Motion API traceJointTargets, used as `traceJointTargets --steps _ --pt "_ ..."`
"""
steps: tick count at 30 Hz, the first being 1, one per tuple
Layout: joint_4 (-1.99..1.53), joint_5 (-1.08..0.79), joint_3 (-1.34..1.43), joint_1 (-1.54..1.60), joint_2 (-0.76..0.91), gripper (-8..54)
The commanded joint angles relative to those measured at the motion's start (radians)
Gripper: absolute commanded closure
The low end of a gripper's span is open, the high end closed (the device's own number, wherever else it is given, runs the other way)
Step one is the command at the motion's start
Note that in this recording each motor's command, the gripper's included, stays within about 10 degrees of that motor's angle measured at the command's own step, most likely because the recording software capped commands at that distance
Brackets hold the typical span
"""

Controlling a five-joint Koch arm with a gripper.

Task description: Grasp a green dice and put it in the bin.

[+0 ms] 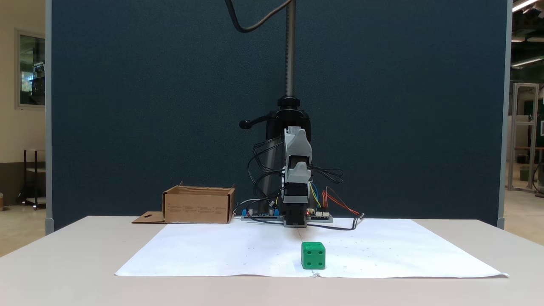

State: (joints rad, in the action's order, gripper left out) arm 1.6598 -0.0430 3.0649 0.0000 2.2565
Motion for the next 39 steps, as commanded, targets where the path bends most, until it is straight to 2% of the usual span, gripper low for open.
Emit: traceJointTargets --steps 1,39 --pt "-0.176 -0.040 0.069 -0.066 0.112 2.5" --pt "-0.170 -0.040 0.069 -0.071 0.114 3.0"
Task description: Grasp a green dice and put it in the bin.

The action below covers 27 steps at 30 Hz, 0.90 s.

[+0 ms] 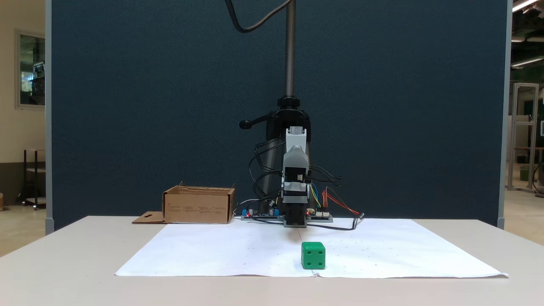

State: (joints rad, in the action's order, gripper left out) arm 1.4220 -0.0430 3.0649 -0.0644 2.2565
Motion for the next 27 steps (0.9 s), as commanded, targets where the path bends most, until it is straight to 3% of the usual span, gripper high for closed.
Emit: traceJointTargets --steps 1,12,27 --pt "0.067 -0.040 0.069 -0.008 0.114 3.7" --pt "-0.087 -0.041 -0.067 -0.008 0.112 4.3" --pt "-1.110 -0.040 -0.644 -0.005 0.112 4.0"
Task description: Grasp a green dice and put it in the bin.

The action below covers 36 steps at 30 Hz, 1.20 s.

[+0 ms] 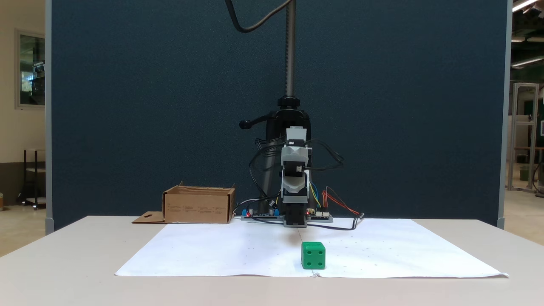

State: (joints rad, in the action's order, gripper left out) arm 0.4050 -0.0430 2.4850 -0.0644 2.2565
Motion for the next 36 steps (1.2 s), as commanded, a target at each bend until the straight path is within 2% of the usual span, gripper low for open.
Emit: traceJointTargets --steps 1,10,16,22,26,30,36 --pt "-0.162 -0.038 -0.092 0.000 0.112 3.9" --pt "-0.719 -0.032 -0.522 0.008 0.083 2.0" --pt "-1.055 0.005 -0.658 -0.009 0.041 2.4" --pt "-1.379 0.023 -0.905 0.006 -0.117 4.3" --pt "-1.589 0.023 -1.156 0.005 -0.359 4.2" --pt "-1.773 0.032 -1.431 0.006 -0.532 4.2" --pt "-1.963 0.061 -1.628 0.023 -0.663 4.3"
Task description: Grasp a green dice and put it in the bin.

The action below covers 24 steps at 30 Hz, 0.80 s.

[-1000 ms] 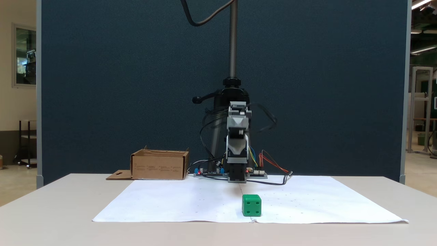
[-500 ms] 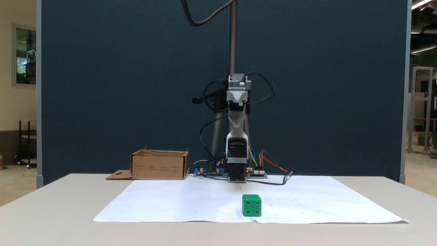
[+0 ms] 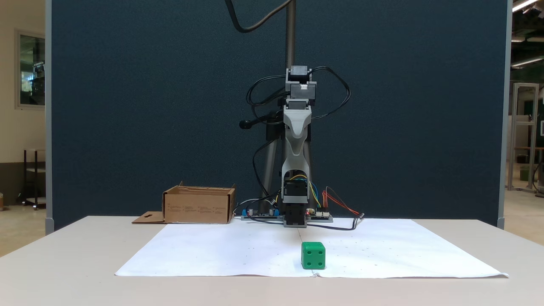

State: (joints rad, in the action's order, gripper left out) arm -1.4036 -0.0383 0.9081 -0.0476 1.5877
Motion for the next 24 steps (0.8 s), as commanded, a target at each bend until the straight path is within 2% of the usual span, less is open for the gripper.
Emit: traceJointTargets --steps 1,10,24 --pt "-0.171 0.064 -0.077 0.008 -0.011 4.3" --pt "-0.210 0.123 -0.238 0.025 -0.137 5.3" --pt "-0.216 0.192 -0.316 0.057 -0.235 5.8"
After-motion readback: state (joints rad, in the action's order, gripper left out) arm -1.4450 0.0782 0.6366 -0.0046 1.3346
